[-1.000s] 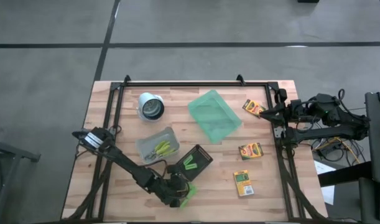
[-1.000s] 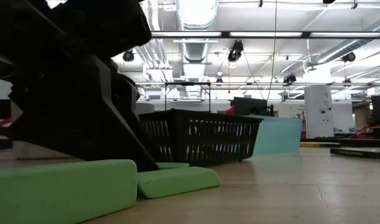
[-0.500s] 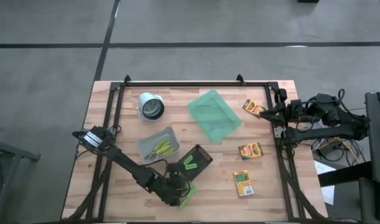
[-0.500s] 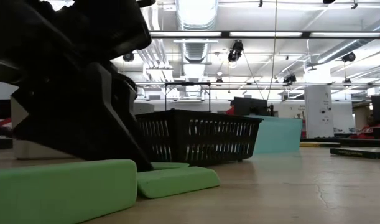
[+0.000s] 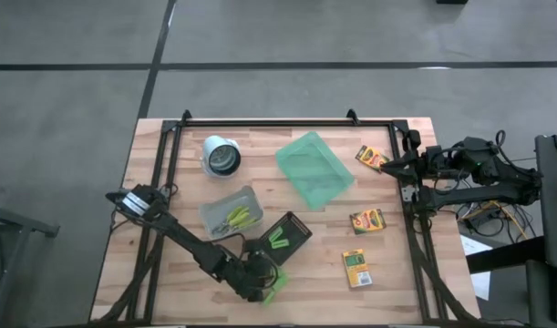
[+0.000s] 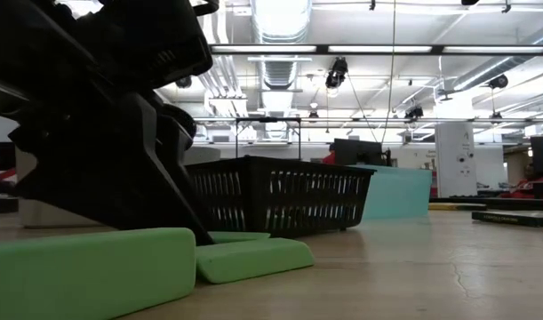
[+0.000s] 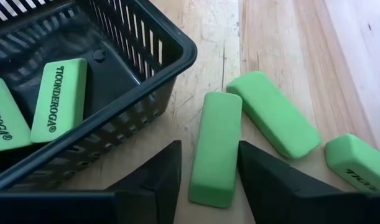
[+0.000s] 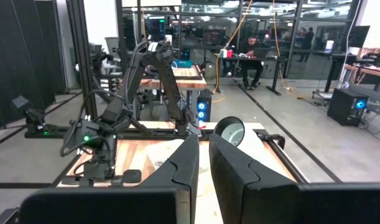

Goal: Pick & Place School Supplies
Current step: Put the green eraser into the black bin

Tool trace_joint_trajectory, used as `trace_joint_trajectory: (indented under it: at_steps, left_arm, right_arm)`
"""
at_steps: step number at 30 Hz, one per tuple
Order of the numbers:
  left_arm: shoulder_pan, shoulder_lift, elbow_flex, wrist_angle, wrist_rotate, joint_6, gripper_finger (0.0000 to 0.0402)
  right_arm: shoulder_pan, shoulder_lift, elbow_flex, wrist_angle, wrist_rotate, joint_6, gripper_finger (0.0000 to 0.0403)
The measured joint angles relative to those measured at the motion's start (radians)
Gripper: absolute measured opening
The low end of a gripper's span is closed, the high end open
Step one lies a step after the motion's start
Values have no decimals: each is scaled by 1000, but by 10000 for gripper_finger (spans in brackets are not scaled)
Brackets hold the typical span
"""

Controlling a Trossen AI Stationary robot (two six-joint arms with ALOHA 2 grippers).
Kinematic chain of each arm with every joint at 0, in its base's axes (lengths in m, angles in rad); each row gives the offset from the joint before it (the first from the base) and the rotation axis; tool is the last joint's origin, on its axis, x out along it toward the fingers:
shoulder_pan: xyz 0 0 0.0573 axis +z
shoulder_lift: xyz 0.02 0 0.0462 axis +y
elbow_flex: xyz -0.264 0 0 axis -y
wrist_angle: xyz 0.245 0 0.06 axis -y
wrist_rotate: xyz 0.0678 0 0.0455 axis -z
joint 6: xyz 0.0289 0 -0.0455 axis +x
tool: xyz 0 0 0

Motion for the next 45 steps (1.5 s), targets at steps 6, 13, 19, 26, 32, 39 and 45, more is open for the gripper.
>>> trace_joint_trajectory:
  at_steps: [6,13,19,26,32,39,45]
  left_arm:
    - [0,0,0,0,0,-21,120]
    - [0,0,0,0,-1,-34,100]
    - [0,-1,17,-4,7,-20,98]
    - [-2,-61,63,-122,34,-22,97]
    - [-2,-161,153,-338,47,-102,97]
    - [21,-243,327,-569,-34,-94,97]
    - [89,-247,464,-686,-61,-143,97]
  right_arm:
    - [0,0,0,0,0,0,36]
    - [0,0,0,0,0,0,36]
    - [0,0,0,0,0,0,36]
    - [0,0,0,0,0,0,36]
    - [0,0,0,0,0,0,36]
    - [0,0,0,0,0,0,36]
    - [0,0,0,0,0,0,36]
